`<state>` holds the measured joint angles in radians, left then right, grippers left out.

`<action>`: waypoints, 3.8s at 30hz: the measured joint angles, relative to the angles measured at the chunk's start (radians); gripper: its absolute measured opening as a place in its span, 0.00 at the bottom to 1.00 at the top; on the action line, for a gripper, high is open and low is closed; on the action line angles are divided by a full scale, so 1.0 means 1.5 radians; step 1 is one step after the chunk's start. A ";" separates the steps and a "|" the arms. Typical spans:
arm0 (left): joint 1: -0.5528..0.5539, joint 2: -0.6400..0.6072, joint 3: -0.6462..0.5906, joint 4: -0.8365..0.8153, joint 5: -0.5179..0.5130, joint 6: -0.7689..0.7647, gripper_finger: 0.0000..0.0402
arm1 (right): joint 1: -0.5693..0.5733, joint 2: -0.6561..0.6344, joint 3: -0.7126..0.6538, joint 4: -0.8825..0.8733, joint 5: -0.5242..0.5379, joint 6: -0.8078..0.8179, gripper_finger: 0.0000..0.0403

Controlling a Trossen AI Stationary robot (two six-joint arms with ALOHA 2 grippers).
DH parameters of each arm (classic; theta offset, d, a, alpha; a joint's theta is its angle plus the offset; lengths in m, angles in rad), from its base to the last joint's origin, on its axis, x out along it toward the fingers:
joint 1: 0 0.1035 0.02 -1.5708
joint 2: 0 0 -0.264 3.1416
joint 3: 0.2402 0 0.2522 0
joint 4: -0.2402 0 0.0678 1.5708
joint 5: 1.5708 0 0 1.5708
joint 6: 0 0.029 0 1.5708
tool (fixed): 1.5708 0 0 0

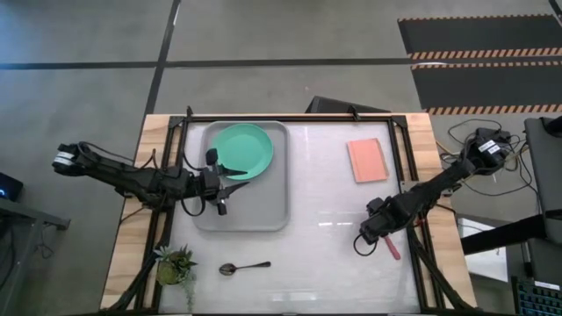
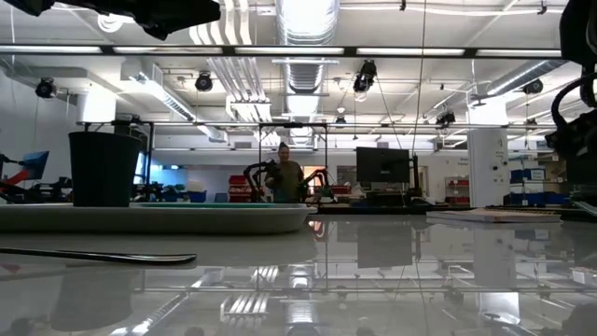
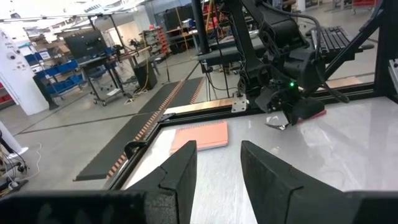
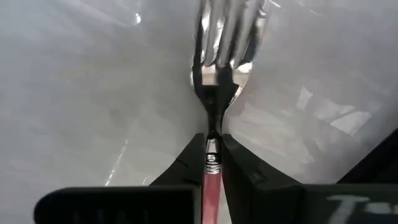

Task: Pick and place plate/cup/fork/spoon on tray
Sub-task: Put the pink fork to the bottom right of the light green plate on the gray serving tray

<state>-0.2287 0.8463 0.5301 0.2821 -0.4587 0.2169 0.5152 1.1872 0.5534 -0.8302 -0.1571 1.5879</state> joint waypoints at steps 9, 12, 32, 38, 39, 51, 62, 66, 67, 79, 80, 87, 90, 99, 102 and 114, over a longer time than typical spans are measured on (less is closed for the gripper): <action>0.000 0.000 0.000 0.001 -0.002 0.007 0.27 | -0.001 -0.035 0.052 0.001 0.089 -0.062 0.05; 0.000 0.000 0.000 0.004 -0.017 0.023 0.27 | -0.010 -0.036 0.079 -0.001 0.141 -0.101 0.05; 0.000 -0.048 -0.001 0.122 -0.099 0.147 0.27 | -0.212 -0.030 0.205 0.219 0.290 -0.557 0.04; 0.000 -0.092 -0.007 0.123 -0.138 0.159 0.27 | -0.284 0.009 0.283 0.251 0.270 -0.683 0.04; 0.000 -0.099 -0.013 0.122 -0.139 0.158 0.27 | -0.294 0.022 0.301 0.250 0.258 -0.704 0.04; -0.001 -0.140 -0.034 0.120 -0.139 0.156 0.27 | -0.374 0.251 0.543 0.222 0.169 -0.936 0.04; -0.001 -0.130 -0.034 0.120 -0.139 0.156 0.27 | -0.406 0.453 0.722 0.218 0.116 -1.143 0.04; -0.001 -0.133 -0.034 0.120 -0.139 0.156 0.27 | -0.405 0.503 0.773 0.200 0.115 -1.204 0.04; -0.001 -0.134 -0.034 0.121 -0.139 0.156 0.27 | -0.405 0.514 0.784 0.194 0.116 -1.213 0.04; -0.001 -0.134 -0.034 0.120 -0.139 0.156 0.27 | -0.405 0.593 0.825 0.190 0.122 -1.253 0.04; -0.001 -0.134 -0.034 0.120 -0.139 0.156 0.27 | -0.405 0.596 0.825 0.192 0.122 -1.253 0.04; -0.001 -0.135 -0.034 0.120 -0.139 0.157 0.27 | -0.405 0.613 0.825 0.199 0.122 -1.252 0.05; -0.001 -0.135 -0.034 0.120 -0.139 0.157 0.27 | -0.405 0.618 0.825 0.201 0.122 -1.246 0.07; -0.001 -0.135 -0.034 0.120 -0.139 0.157 0.27 | -0.405 0.629 0.825 0.215 0.122 -1.232 0.11; -0.001 -0.135 -0.034 0.120 -0.139 0.156 0.27 | -0.405 0.629 0.825 0.216 0.122 -1.229 0.11; -0.001 -0.135 -0.034 0.120 -0.139 0.156 0.27 | -0.406 0.629 0.824 0.228 0.122 -1.216 0.12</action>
<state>-0.2295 0.6439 0.4793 0.4625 -0.6666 0.4516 -0.0937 2.1311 1.7897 -0.4881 0.0258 -0.2355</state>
